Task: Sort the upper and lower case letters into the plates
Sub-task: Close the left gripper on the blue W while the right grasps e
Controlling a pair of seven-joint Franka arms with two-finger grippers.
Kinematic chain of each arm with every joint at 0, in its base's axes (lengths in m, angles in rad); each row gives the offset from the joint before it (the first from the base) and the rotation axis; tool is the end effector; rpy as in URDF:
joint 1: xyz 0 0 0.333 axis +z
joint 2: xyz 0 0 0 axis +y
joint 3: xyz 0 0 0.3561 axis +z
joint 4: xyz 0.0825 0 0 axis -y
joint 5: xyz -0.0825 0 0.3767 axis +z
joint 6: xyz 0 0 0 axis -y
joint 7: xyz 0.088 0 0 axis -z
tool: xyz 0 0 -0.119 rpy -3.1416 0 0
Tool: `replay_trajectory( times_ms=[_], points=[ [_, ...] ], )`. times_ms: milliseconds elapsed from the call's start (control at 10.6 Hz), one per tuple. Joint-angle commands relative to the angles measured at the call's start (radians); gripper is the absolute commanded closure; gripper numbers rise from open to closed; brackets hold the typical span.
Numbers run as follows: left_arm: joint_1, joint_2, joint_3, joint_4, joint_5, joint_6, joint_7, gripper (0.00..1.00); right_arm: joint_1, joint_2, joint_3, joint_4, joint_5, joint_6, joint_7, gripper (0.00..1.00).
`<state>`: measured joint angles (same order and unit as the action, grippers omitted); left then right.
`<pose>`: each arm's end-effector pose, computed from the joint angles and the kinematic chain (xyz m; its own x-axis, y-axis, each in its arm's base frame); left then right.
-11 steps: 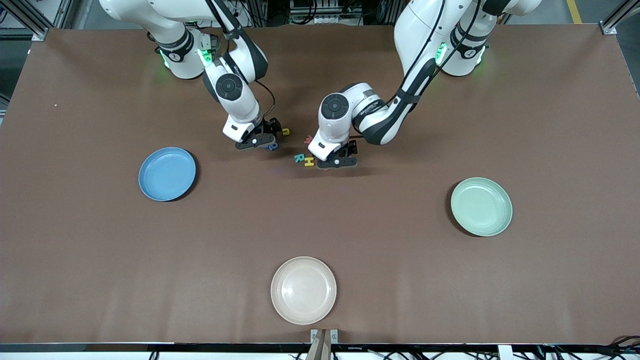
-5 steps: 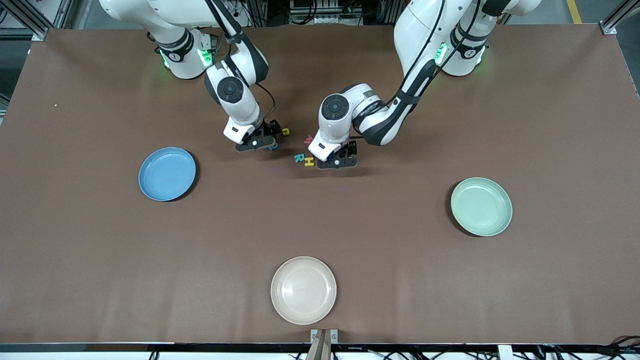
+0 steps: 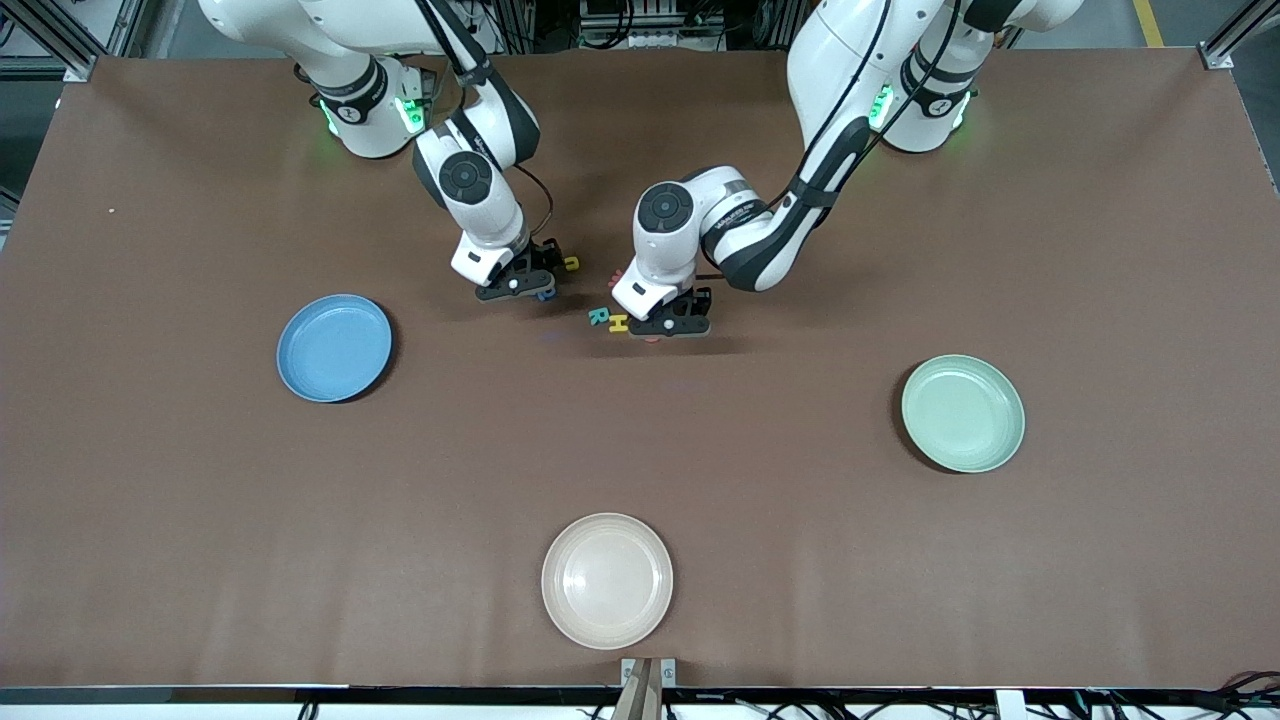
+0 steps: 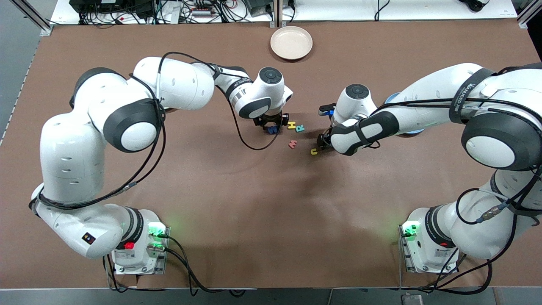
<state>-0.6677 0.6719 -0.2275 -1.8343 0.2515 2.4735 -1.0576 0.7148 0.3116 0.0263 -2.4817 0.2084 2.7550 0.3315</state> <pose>0.4247 -0.5084 0.1940 0.9999 0.0109 0.0076 0.0110 -0.9999 -0.0125 0.3563 0.3164 0.1982 0.9744 0.2137 -0.0696 0.2098 -0.9760 -0.0591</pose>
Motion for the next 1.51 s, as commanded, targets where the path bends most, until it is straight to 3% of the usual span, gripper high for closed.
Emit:
replay_trajectory(
  times_ms=[0, 284, 567, 757, 946, 1229, 1419],
  points=[
    [-0.003, 0.018, 0.007, 0.0, 0.038, 0.008, -0.036, 0.78, 0.023, 0.006, -0.011, 0.0, 0.0, 0.008, 0.023, 0.23],
    [-0.001, 0.017, 0.005, 0.0, 0.034, 0.007, -0.041, 1.0, 0.015, 0.006, -0.023, 0.006, 0.0, 0.006, 0.02, 0.23],
    [0.005, -0.02, 0.005, -0.002, 0.031, -0.011, -0.057, 1.0, 0.012, 0.009, -0.034, 0.027, 0.0, 0.006, 0.02, 0.24],
    [0.023, -0.087, 0.002, 0.01, 0.026, -0.115, -0.058, 1.0, 0.011, 0.024, -0.037, 0.047, 0.0, 0.006, 0.02, 0.24],
    [0.066, -0.149, -0.009, 0.012, 0.022, -0.16, -0.053, 1.0, 0.014, 0.027, -0.037, 0.047, 0.0, 0.006, 0.021, 0.44],
    [0.154, -0.23, -0.035, 0.012, 0.022, -0.226, 0.003, 1.0, 0.015, 0.029, -0.037, 0.047, -0.001, 0.006, 0.021, 0.47],
    [0.215, -0.274, -0.033, 0.012, 0.02, -0.26, 0.086, 1.0, 0.015, 0.03, -0.036, 0.047, -0.001, 0.006, 0.023, 0.62]
  ],
)
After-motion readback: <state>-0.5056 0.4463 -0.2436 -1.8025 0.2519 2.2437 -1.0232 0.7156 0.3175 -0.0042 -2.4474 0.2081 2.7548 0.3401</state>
